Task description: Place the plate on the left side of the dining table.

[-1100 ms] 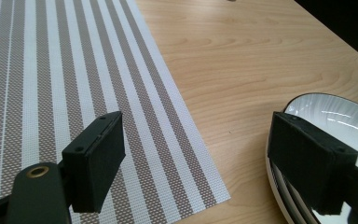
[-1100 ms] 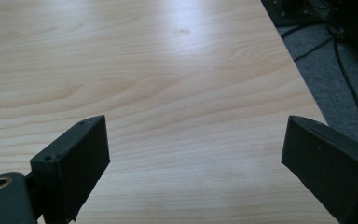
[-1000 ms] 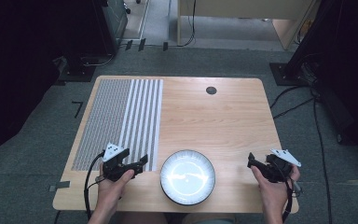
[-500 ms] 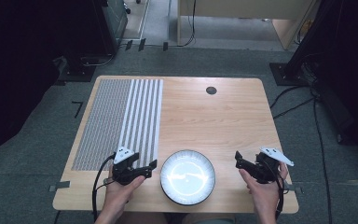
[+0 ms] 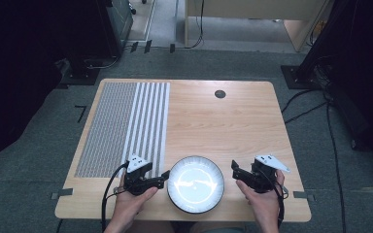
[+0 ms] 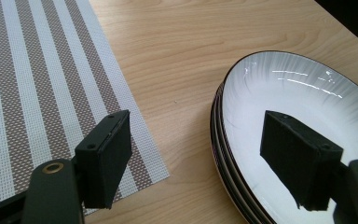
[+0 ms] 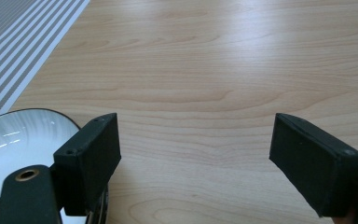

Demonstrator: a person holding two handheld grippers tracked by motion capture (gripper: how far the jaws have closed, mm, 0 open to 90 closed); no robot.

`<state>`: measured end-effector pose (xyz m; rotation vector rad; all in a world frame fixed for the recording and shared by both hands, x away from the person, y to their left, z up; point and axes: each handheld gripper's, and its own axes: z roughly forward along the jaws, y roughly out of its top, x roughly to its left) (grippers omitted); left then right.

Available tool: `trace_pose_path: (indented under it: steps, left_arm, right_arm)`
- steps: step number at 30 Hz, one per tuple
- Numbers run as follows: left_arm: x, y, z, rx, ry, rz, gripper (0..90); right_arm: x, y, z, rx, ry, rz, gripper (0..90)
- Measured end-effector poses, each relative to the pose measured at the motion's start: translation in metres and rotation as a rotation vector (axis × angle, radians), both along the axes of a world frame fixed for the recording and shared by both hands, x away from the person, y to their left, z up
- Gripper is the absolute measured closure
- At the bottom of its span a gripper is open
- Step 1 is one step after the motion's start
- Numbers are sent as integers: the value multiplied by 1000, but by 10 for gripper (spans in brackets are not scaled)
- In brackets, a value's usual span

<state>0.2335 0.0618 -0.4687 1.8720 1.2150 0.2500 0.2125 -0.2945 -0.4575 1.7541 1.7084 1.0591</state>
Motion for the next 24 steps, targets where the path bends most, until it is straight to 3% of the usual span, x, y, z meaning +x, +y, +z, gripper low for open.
trace_pose_path:
  steps: [19, 24]
  left_arm:
    - [-3, -6, -3, 13, 10, -22, 260]
    - [-5, -8, -4, -4, 3, -42, 338]
  right_arm:
    - [-3, 28, -3, -10, 5, 100, 148]
    - [-4, 34, -5, -2, 13, 127, 140]
